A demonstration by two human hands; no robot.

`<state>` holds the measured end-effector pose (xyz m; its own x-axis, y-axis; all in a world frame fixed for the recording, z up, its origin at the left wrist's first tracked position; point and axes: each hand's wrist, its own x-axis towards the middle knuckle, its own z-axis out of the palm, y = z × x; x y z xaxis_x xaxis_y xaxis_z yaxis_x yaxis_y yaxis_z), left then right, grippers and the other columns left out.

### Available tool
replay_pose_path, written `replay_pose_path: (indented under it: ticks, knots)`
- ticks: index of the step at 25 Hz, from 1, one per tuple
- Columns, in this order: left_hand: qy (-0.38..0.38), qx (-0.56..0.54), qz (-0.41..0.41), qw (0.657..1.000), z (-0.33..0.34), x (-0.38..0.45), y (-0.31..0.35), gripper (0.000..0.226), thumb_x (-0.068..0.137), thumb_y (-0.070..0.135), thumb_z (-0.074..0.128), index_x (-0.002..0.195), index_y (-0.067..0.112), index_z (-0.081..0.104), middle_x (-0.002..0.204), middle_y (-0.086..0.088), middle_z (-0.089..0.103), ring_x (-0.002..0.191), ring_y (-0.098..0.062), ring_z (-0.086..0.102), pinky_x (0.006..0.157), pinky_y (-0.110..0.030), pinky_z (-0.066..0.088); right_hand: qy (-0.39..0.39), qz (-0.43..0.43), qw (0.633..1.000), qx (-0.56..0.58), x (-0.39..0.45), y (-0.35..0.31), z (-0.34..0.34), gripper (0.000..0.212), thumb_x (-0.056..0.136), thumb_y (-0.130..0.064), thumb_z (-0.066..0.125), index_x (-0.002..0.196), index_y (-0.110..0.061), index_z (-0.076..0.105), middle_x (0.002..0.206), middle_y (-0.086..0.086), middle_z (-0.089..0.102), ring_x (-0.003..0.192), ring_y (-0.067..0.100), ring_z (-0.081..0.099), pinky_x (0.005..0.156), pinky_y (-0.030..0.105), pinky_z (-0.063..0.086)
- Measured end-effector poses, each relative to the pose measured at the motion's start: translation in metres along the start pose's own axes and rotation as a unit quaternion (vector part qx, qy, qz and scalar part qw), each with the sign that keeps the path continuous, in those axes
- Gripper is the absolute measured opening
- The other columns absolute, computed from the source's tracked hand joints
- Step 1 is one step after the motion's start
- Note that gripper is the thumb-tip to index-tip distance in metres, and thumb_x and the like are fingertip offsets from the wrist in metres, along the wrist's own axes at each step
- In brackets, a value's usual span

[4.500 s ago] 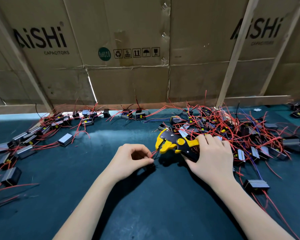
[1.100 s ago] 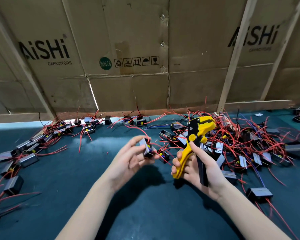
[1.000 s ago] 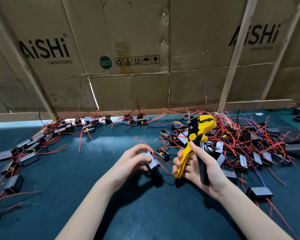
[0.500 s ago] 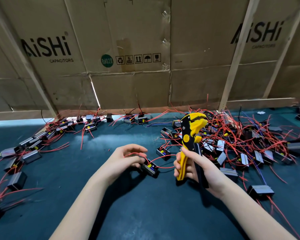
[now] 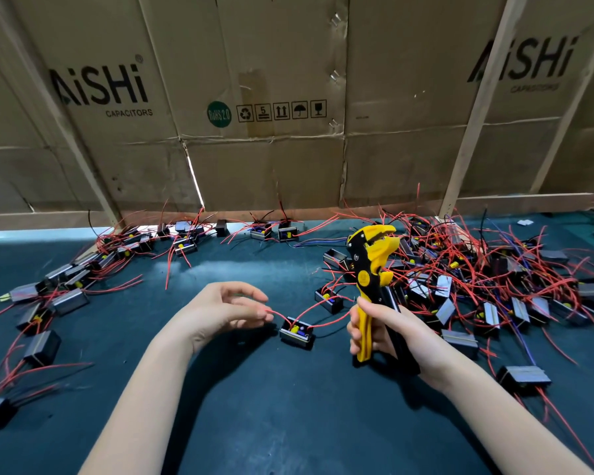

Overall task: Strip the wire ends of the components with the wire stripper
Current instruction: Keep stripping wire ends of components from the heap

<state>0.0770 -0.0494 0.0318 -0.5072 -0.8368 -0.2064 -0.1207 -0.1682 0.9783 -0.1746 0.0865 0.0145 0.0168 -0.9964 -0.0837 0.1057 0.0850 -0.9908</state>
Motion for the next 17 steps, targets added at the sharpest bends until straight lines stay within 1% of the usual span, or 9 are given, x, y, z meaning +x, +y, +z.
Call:
replay_pose_path:
  ticks: [3,5,9,10,11,12,14,15,17]
  knots:
    - [0.007,-0.114,-0.018,0.993,0.004,0.003,0.002,0.016,0.08,-0.014,0.064,0.092,-0.003,0.064,0.09,-0.024,0.073,0.074,-0.021,0.074,0.062,-0.022,0.059,-0.001,0.001,1.0,0.009,0.001,0.0,-0.002,0.038,0.079,-0.048,0.064,0.084,-0.01,0.06,0.079,0.013,0.057,0.075,0.031,0.06,0.076,0.037,0.048]
    - [0.016,-0.139,-0.025,0.99,0.007,0.005,0.001,0.015,0.081,-0.009,0.065,0.093,-0.001,0.064,0.09,-0.022,0.074,0.073,-0.02,0.074,0.061,-0.021,0.058,-0.001,-0.001,1.0,0.007,0.001,0.0,-0.003,0.038,0.079,-0.048,0.064,0.084,-0.01,0.059,0.08,0.013,0.056,0.075,0.031,0.06,0.076,0.037,0.048]
    - [0.07,-0.172,0.005,0.983,0.005,0.008,0.002,0.03,0.085,-0.007,0.063,0.114,-0.002,0.059,0.102,-0.025,0.071,0.084,-0.031,0.074,0.068,-0.026,0.061,0.006,-0.008,1.0,0.004,0.0,-0.001,-0.006,0.037,0.08,-0.047,0.064,0.083,-0.011,0.06,0.08,0.014,0.056,0.075,0.032,0.06,0.077,0.039,0.048]
    - [0.094,-0.133,0.011,0.987,0.003,0.008,0.002,0.03,0.088,-0.004,0.062,0.118,0.002,0.058,0.107,-0.022,0.07,0.085,-0.031,0.074,0.068,-0.026,0.06,0.009,-0.009,1.0,0.004,0.0,-0.002,-0.007,0.037,0.08,-0.047,0.064,0.083,-0.011,0.06,0.08,0.014,0.056,0.075,0.032,0.06,0.078,0.039,0.048]
    - [0.136,-0.034,0.022,0.99,0.0,0.008,0.002,0.029,0.091,0.001,0.062,0.119,0.006,0.058,0.11,-0.018,0.069,0.083,-0.028,0.073,0.067,-0.026,0.059,0.012,-0.011,1.0,0.005,0.0,-0.002,-0.008,0.038,0.079,-0.048,0.064,0.083,-0.01,0.06,0.08,0.014,0.056,0.075,0.032,0.06,0.078,0.04,0.047]
    - [0.195,0.107,0.041,0.974,-0.003,0.008,0.001,0.027,0.092,0.005,0.063,0.117,0.011,0.06,0.11,-0.012,0.069,0.077,-0.024,0.071,0.068,-0.026,0.055,0.016,-0.012,1.0,0.006,0.0,-0.003,-0.009,0.038,0.079,-0.048,0.064,0.083,-0.01,0.06,0.08,0.014,0.056,0.075,0.032,0.06,0.079,0.04,0.047]
    - [0.277,0.315,0.132,0.898,-0.006,0.004,0.002,0.02,0.087,0.011,0.069,0.104,0.02,0.065,0.097,0.0,0.07,0.062,-0.015,0.057,0.067,-0.024,0.044,0.024,-0.015,1.0,0.01,-0.001,-0.004,-0.012,0.039,0.079,-0.049,0.064,0.084,-0.01,0.059,0.08,0.013,0.056,0.075,0.032,0.06,0.079,0.04,0.048]
    - [0.26,0.343,0.184,0.884,-0.006,0.002,0.004,0.018,0.083,0.012,0.073,0.096,0.024,0.067,0.088,0.005,0.069,0.058,-0.013,0.05,0.064,-0.022,0.041,0.027,-0.016,0.999,0.012,-0.001,-0.005,-0.013,0.04,0.078,-0.049,0.064,0.084,-0.01,0.059,0.08,0.013,0.056,0.075,0.032,0.06,0.078,0.039,0.048]
    - [0.1,0.315,0.235,0.914,-0.001,-0.007,0.009,0.022,0.076,0.023,0.082,0.093,0.03,0.069,0.082,0.009,0.067,0.064,-0.011,0.048,0.062,-0.017,0.039,0.034,-0.016,0.999,0.014,-0.001,-0.007,-0.016,0.04,0.077,-0.05,0.064,0.083,-0.011,0.059,0.08,0.012,0.056,0.075,0.031,0.06,0.078,0.038,0.049]
